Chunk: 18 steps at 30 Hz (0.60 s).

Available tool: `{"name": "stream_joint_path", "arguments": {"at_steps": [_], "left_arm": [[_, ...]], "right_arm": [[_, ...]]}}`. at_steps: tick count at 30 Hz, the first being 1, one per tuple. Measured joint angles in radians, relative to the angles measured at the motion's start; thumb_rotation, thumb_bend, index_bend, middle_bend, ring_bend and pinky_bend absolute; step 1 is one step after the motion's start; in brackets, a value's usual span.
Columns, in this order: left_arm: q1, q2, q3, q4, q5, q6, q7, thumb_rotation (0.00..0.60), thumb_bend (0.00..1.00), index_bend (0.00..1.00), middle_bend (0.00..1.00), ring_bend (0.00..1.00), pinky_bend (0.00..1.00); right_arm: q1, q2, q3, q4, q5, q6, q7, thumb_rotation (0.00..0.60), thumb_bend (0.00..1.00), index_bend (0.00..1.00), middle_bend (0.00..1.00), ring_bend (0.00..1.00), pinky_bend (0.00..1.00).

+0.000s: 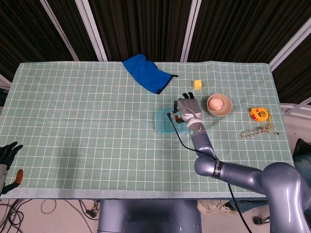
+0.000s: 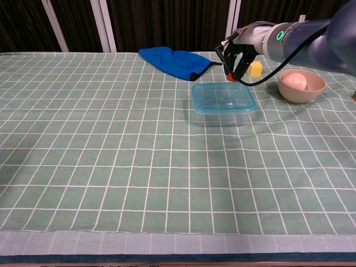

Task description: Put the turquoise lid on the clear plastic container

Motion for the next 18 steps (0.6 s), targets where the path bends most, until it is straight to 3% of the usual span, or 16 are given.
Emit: {"name": "stream_joint_path", "arguments": {"at_steps": [6,13,18], "left_arm": [[0.000,0.001,-0.001,-0.003,-0.004,-0.003,-0.003,0.600,0.52,0.09,0.00,0.00,0.00],[0.000,0.001,-0.001,-0.003,-0.005,-0.003,-0.003,0.600,0.52,0.09,0.00,0.00,0.00],[-0.001,0.000,0.000,-0.002,-0.005,-0.004,-0.003,0.600,0.52,0.09,0.00,0.00,0.00]], "right_arm": [[-0.014,-0.019,0.012,0.033,-0.015,-0.022,0.003,0.600,0.48,0.56,0.40,0.14,0.00],[-0.029,-0.029,0.032,0.044,-0.062,-0.017,0.031,0.600,0.48,0.64,0.53,0.27,0.00],[-0.045,-0.034,0.049,0.050,-0.097,-0.011,0.048,0.600,0.48,0.65,0.54,0.31,0.13]]}}
